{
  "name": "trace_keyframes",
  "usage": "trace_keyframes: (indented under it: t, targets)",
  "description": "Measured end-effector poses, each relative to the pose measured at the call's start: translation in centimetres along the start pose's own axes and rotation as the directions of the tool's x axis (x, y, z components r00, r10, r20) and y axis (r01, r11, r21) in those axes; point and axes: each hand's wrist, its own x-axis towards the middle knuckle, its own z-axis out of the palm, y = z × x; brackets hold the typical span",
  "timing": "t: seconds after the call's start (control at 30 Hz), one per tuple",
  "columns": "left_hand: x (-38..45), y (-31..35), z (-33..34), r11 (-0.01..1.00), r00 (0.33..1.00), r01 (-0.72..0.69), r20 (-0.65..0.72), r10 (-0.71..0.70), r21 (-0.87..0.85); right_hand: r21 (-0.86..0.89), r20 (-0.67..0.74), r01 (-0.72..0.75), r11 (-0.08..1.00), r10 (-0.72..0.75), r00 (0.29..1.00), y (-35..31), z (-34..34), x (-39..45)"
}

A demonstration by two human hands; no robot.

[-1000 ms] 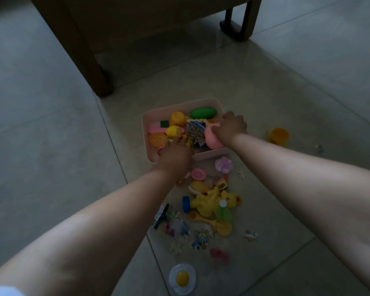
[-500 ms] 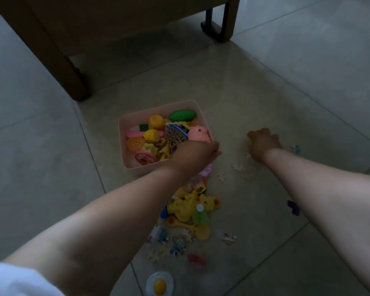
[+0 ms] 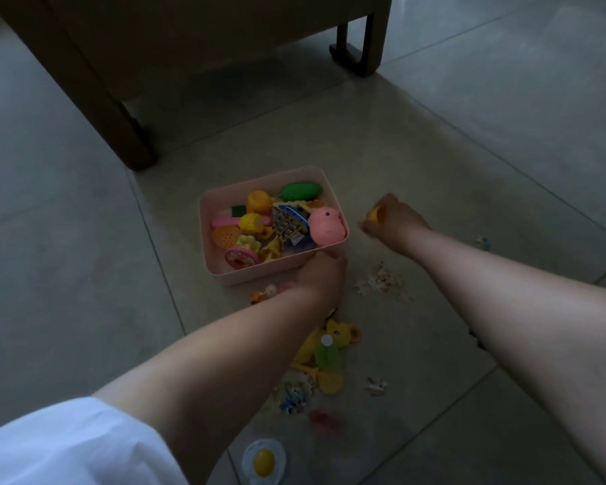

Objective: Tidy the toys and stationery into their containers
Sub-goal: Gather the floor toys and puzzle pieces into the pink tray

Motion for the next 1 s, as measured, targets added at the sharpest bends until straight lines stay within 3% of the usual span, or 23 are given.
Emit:
trace_keyframes:
  t: [0.1,0.17,0.23,0.37,0.5,0.57,0.63,0.7,0.77,0.9,1.0]
  targets:
    - [-1.1,-0.8,-2.1,0.975,0.997,-0.067,0.012,0.071,-0.211,0.142,-0.050,0.101,0.985,-0.095,0.994,-2.8,-0.1,0.2]
    - [-1.8,-2.0,-3.8,0.948,0.980,-0.191,0.008,0.199,-0.255,0.219,-0.021,0.167,0.961,-0.167,0.986,-4.9,0.2,0.0]
    - [-2.4,-4.0,-5.3,0.924,0.971,-0.237,-0.051,0.232,-0.301,0.230,0.006,0.226,0.947,-0.233,0.972,-6.9,0.8,-0.3]
    - [-3.7,-9.0,-6.9,0.907,0.978,-0.106,-0.205,0.022,-0.408,0.218,0.028,0.299,0.929,-0.312,0.950,-9.5,2.0,-0.3]
    - [-4.7,-12.5,-6.4,0.891,0.916,0.007,-0.354,-0.187,-0.454,0.118,0.136,0.334,0.935,-0.348,0.927,-9.7,2.2,-0.3]
    - [-4.9,-13.1,-5.9,0.862,0.902,0.107,-0.316,-0.294,-0.496,0.057,0.163,0.316,0.947,-0.322,0.933,-9.1,2.0,-0.3]
    - [-4.6,-13.0,-5.2,0.854,0.876,0.208,-0.296,-0.380,-0.478,0.039,0.088,0.267,0.963,-0.269,0.959,-7.9,1.8,-0.2]
    - [-4.4,-12.0,-5.0,0.929,0.873,0.185,-0.382,-0.305,-0.319,0.071,-0.024,0.181,0.981,-0.180,0.983,-6.1,1.5,-0.1]
    - [-4.6,-9.8,-5.3,0.984,0.910,0.038,-0.401,-0.105,-0.172,0.098,-0.076,0.097,0.990,-0.090,0.993,-3.5,1.0,-0.2]
    - [-4.3,-5.8,-4.1,0.976,0.974,-0.188,-0.145,0.172,-0.107,-0.005,-0.022,-0.017,1.000,0.017,1.000,1.6,0.4,-1.1]
    - [-2.7,-3.4,-2.3,0.964,0.989,-0.145,-0.029,0.142,-0.222,-0.091,0.077,-0.080,0.993,0.087,0.993,4.7,0.6,-1.8]
